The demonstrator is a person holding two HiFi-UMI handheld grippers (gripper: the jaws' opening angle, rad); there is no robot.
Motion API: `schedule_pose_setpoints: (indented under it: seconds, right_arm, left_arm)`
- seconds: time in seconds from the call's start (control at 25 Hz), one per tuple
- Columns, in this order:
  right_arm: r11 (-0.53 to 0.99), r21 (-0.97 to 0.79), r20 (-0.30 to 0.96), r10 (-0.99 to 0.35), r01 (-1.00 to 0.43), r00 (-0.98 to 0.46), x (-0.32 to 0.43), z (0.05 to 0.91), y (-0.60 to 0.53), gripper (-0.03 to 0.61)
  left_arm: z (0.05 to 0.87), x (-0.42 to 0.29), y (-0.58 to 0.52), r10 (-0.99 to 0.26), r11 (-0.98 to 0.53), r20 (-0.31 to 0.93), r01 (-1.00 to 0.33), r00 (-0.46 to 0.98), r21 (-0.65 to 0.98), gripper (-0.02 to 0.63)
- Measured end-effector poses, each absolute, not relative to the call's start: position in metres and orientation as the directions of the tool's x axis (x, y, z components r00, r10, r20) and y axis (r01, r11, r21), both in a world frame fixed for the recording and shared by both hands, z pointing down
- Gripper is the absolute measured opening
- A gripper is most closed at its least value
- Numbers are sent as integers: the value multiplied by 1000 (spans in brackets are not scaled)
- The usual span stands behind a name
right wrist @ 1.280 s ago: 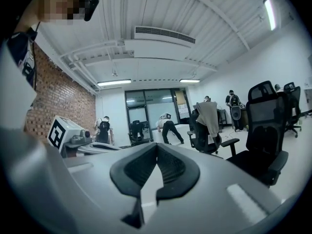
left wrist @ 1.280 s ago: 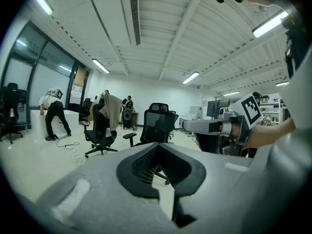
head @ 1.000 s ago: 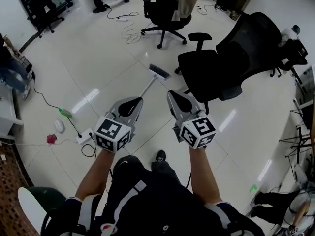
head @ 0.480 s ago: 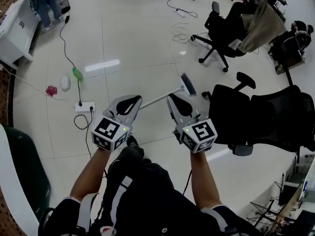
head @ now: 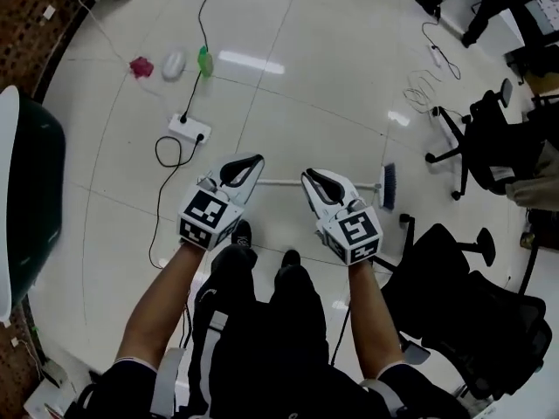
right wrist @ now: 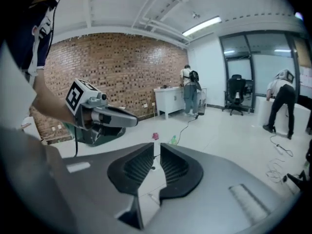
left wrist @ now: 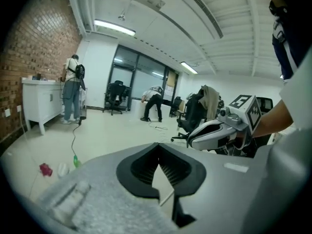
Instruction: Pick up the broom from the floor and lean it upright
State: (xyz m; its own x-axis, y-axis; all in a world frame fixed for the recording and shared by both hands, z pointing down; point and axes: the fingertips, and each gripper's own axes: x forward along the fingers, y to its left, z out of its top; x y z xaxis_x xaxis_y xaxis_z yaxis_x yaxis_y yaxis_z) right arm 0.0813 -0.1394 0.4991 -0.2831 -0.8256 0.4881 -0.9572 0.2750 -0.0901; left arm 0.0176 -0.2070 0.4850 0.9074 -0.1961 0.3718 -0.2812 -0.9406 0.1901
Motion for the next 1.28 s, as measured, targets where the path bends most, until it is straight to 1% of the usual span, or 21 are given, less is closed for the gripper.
schedule_pose_setpoints:
  seconds: [0.08,0.24,0.36,0.6,0.84,1.08,1.28]
  right_arm:
    - [352,-106,520,-778,-930,-353,66,543,-150,63]
    - [520,-93,591,-657,-849,-467,38,642,-163,79]
    - [606,-112,632,-568,-787,-527,19,722,-173,101]
    - [741,-150,709,-381,-655,-593,-29,878,-184,137]
    - [795,-177,738,-283,-580,-612,-58,1000,-197,138]
    - [827,-204,790,-177,-524,-587,-74,1104,-198,161]
    - [849,-201,817,-130,-489,-562,-82,1167,-190,175]
  left_arm:
    - [520,1,-215,-255,-916,395,-351,883,194,0]
    - [606,-38,-224,-392,-834,448,-516,804,196,0]
    - [674,-63,-231,-442,-782,494,-591,749,196,0]
    - [814,-100,-246,-448,-751,574,-637,685,174,0]
    - [927,-108,-249,-416,-715,612,-658,673,238,1]
    - [1008,-115,-248,-410,-698,630,-672,659,248,0]
    - [1043,-124,-243,-419,-697,633,-678,650,234,0]
